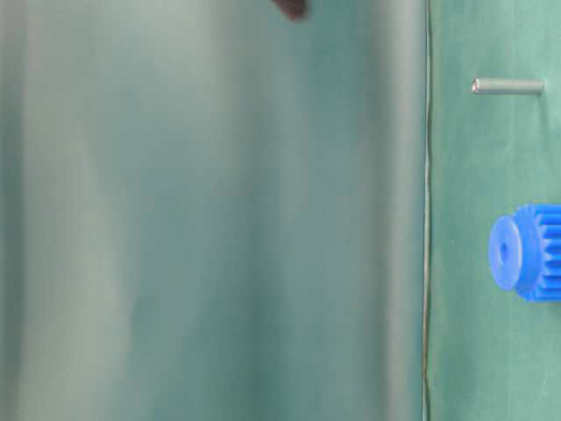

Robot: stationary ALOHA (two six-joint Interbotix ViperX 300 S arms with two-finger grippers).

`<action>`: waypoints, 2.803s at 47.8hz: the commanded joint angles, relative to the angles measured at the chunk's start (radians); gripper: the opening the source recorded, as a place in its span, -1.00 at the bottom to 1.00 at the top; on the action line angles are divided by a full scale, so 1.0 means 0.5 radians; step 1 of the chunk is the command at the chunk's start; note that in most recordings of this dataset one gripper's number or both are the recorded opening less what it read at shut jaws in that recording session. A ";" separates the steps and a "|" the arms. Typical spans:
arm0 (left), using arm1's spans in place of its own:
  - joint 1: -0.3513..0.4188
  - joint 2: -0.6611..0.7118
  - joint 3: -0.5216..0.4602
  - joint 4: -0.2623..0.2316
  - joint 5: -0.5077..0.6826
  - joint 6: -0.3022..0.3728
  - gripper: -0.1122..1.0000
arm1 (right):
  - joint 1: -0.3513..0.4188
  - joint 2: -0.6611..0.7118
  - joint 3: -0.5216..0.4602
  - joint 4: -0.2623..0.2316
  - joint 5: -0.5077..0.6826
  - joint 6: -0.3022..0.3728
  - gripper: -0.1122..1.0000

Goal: Insert the shaft placed at a random location into the center hole of the small gear at another random location.
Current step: 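Move the right gripper open over the upright silver shaft, then close the right gripper on the silver shaft and lift it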

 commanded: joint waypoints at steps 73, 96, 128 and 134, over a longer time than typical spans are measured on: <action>0.031 0.012 -0.037 0.006 0.055 0.012 -0.79 | -0.153 1.169 -0.230 0.095 -0.650 0.000 0.11; 0.046 0.006 -0.040 0.006 0.064 0.012 -0.79 | -0.153 1.132 -0.233 0.086 -0.638 0.009 -0.57; 0.055 0.003 -0.040 0.006 0.077 0.012 -0.79 | -0.150 0.663 -0.328 0.086 -0.184 -0.006 -0.57; 0.055 0.003 -0.040 0.006 0.077 0.012 -0.79 | -0.150 0.663 -0.331 0.086 -0.184 -0.006 -0.57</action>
